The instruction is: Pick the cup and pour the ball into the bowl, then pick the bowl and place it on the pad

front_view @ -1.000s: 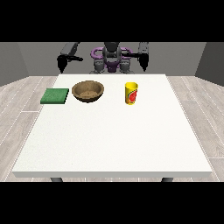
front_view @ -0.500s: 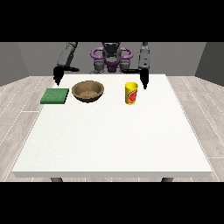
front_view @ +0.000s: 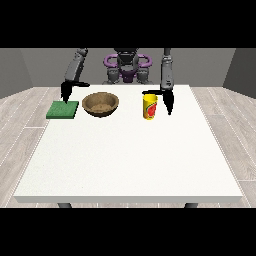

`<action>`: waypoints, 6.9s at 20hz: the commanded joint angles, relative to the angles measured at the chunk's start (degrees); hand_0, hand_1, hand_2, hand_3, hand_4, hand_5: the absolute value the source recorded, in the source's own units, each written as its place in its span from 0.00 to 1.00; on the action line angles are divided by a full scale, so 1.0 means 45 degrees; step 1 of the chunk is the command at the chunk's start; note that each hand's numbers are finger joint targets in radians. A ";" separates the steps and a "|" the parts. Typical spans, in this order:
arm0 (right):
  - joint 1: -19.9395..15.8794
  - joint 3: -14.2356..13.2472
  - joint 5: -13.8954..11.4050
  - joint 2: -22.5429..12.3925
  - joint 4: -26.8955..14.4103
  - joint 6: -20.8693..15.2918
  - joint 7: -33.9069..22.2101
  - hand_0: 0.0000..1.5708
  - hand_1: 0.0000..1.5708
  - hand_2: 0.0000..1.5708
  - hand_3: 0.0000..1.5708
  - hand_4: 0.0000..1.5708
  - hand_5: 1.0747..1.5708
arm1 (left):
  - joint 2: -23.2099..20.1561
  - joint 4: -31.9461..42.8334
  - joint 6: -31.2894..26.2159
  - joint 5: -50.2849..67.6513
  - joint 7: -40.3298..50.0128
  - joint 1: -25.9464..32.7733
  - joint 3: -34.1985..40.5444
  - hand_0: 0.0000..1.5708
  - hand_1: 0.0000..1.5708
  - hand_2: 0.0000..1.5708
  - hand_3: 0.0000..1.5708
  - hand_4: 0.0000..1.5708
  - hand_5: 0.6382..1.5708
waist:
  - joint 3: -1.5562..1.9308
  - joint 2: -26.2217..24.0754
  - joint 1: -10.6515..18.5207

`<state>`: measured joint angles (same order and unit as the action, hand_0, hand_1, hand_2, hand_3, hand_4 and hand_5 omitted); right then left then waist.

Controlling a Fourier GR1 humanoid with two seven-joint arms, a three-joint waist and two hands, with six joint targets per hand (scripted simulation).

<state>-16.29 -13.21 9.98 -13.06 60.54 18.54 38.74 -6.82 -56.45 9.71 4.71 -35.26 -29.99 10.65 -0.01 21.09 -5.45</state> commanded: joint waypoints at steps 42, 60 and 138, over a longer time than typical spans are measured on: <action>-0.1536 -0.0409 0.0033 -0.1712 -0.5358 0.0895 -0.0213 0.00 0.00 0.15 0.09 0.24 0.95 | 0.0298 0.4521 0.7350 -1.3092 0.8538 -0.2890 -0.6568 0.89 0.89 1.00 1.00 0.67 0.99 | 0.0042 -0.4025 -0.0217; -0.0564 -0.1465 0.0346 -0.2751 -0.7537 0.1382 0.1717 0.00 0.00 0.17 0.20 0.25 0.93 | 0.1510 0.2456 0.1151 -1.7635 1.1929 -0.5435 -1.0014 0.00 0.00 1.00 1.00 0.37 0.95 | 0.0026 -0.4632 0.1862; -0.2922 -0.1385 0.2416 0.0031 -0.7156 -0.1612 -0.2541 0.00 0.00 0.00 0.00 0.00 1.00 | -0.0174 -0.0491 -0.2277 -0.3649 0.1153 0.2240 -0.1454 0.00 0.00 0.00 0.00 0.00 0.06 | 0.0013 -0.2833 0.3354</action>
<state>-28.28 -18.94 20.51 -14.95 31.34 13.70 26.23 -8.03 -54.98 1.04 -11.68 -33.10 -20.40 5.81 0.00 8.83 8.23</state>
